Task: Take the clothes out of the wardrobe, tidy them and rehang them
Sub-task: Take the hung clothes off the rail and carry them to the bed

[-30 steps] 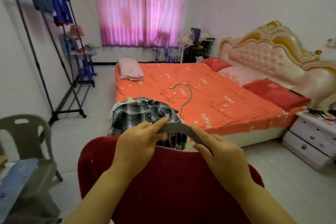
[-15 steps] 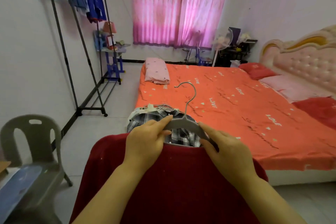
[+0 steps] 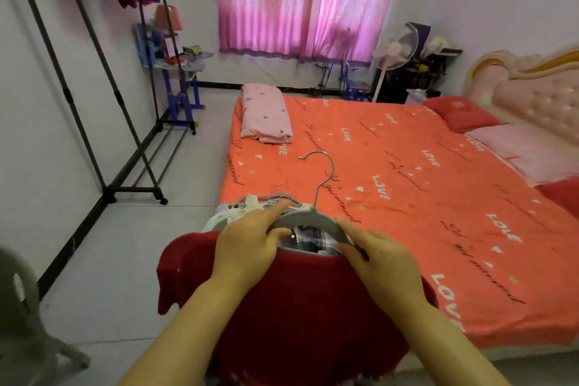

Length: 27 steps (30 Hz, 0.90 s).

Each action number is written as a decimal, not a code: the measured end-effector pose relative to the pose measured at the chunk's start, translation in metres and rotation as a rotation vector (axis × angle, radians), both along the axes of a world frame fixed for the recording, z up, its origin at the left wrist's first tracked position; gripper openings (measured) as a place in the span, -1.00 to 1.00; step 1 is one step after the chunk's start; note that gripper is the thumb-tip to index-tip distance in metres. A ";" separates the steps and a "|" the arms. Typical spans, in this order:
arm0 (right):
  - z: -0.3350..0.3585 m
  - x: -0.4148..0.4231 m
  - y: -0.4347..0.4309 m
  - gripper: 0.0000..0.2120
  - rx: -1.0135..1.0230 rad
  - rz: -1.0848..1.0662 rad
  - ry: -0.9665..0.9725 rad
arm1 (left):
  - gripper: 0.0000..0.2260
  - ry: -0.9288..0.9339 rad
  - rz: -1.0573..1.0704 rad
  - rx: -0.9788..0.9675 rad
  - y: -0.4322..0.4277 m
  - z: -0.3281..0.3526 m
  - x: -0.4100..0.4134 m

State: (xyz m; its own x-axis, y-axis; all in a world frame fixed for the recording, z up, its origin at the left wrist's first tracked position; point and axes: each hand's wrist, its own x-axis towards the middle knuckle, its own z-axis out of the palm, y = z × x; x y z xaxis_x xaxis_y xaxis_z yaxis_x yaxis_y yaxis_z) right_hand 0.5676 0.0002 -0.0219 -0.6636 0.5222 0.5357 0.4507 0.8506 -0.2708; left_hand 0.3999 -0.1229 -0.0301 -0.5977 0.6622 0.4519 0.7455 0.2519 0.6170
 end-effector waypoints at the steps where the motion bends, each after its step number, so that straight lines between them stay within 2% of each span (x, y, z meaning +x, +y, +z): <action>1: -0.004 -0.013 0.015 -0.57 -0.015 0.010 0.004 | -0.60 -0.014 0.006 -0.017 0.014 -0.005 -0.012; 13: -0.088 -0.157 0.216 -0.57 -0.234 0.146 -0.085 | -0.63 -0.149 0.150 -0.276 0.193 -0.072 -0.139; 16: -0.105 -0.194 0.245 -0.57 -0.298 0.117 -0.176 | -0.64 -0.104 0.195 -0.362 0.222 -0.085 -0.165; 18: -0.134 -0.224 0.276 -0.53 -0.415 0.125 -0.243 | -0.59 -0.113 0.227 -0.445 0.250 -0.105 -0.185; 22: -0.169 -0.234 0.291 -0.58 -0.520 0.124 -0.371 | -0.59 -0.137 0.194 -0.566 0.260 -0.132 -0.189; 27: -0.218 -0.190 0.280 -0.58 -0.592 0.153 -0.577 | -0.57 -0.178 0.123 -0.777 0.250 -0.169 -0.171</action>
